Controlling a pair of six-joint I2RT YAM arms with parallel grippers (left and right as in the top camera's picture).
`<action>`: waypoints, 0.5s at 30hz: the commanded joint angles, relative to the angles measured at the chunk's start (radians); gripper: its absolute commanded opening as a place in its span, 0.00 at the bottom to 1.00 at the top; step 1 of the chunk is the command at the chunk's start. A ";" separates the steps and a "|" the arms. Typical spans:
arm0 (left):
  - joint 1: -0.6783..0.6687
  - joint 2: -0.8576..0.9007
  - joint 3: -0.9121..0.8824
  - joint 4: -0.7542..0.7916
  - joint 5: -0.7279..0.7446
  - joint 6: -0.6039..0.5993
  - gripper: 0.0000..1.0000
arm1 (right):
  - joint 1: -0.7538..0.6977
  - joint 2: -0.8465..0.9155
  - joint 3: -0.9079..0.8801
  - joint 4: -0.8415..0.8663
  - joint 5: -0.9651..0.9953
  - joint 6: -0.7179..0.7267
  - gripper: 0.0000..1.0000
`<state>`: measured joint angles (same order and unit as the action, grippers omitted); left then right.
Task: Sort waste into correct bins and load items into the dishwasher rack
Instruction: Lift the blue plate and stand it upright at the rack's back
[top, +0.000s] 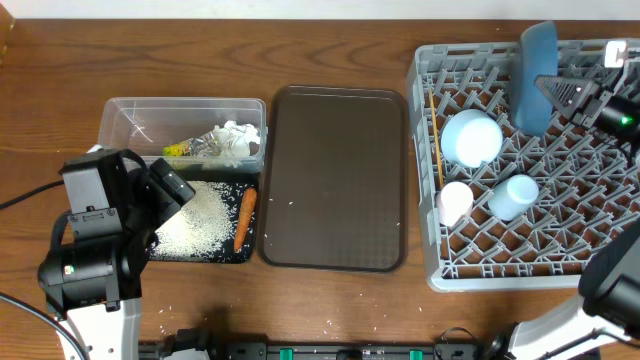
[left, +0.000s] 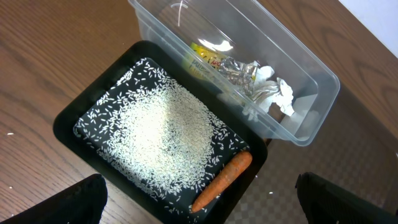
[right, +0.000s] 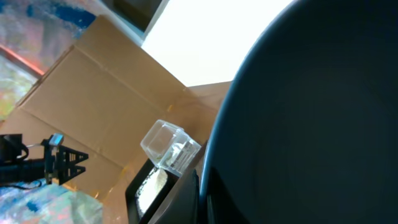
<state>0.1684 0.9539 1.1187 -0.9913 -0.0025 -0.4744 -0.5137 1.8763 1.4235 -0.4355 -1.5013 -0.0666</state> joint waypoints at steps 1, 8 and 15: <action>0.005 -0.001 0.005 -0.003 -0.001 -0.002 0.99 | 0.004 0.035 0.003 -0.002 -0.059 -0.017 0.01; 0.005 -0.001 0.005 -0.003 -0.001 -0.002 0.99 | 0.010 0.031 0.003 0.027 -0.059 0.065 0.01; 0.005 -0.001 0.005 -0.003 -0.001 -0.002 0.99 | 0.017 0.031 0.003 0.043 -0.059 0.107 0.01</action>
<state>0.1684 0.9539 1.1187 -0.9913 -0.0025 -0.4744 -0.5133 1.8938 1.4242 -0.3836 -1.5482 -0.0105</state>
